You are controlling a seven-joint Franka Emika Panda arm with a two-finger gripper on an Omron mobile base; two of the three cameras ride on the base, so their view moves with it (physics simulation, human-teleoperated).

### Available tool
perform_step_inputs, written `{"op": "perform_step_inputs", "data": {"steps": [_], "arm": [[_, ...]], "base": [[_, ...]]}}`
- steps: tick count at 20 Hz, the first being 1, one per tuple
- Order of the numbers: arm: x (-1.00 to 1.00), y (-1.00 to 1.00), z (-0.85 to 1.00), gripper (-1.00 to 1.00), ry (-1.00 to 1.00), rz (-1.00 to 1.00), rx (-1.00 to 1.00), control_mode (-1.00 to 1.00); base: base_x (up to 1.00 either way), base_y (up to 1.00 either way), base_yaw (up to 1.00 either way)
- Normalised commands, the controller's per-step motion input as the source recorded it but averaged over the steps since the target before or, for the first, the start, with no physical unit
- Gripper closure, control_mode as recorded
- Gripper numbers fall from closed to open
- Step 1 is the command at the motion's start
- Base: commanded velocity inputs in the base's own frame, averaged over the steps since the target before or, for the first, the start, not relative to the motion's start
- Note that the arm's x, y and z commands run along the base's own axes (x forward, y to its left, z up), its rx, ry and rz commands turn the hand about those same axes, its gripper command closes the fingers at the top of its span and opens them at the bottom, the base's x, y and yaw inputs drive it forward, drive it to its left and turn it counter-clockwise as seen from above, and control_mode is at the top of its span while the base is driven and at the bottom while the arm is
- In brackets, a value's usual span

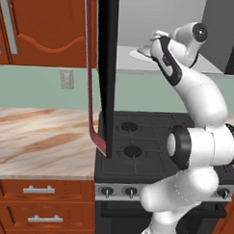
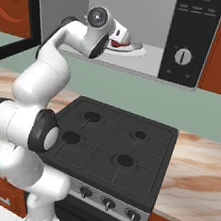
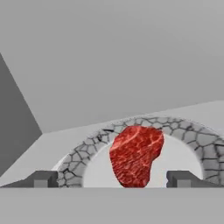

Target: Transport the steak from the fridge to the microwave and turn on the microwave.

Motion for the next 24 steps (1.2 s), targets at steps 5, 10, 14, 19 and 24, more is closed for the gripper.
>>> {"op": "perform_step_inputs", "data": {"steps": [5, 10, 14, 19, 24], "arm": [[-0.82, 0.00, 0.21, -1.00, -0.17, 0.06, 0.00, -1.00], [-1.00, 0.00, 0.29, -1.00, -0.09, 0.01, 0.02, -1.00], [-1.00, 0.00, 0.21, -1.00, -0.06, 0.00, 0.00, -1.00], [-1.00, 0.00, 0.06, -1.00, -0.01, 0.00, 0.00, -1.00], [-0.98, 0.00, 0.00, -1.00, 0.00, 0.00, 0.00, -1.00]], "base": [[0.00, 0.00, 0.00], [0.00, 0.00, 0.00], [0.00, 0.00, 0.00], [0.00, 0.00, 0.00], [0.00, 0.00, 0.00]]}}
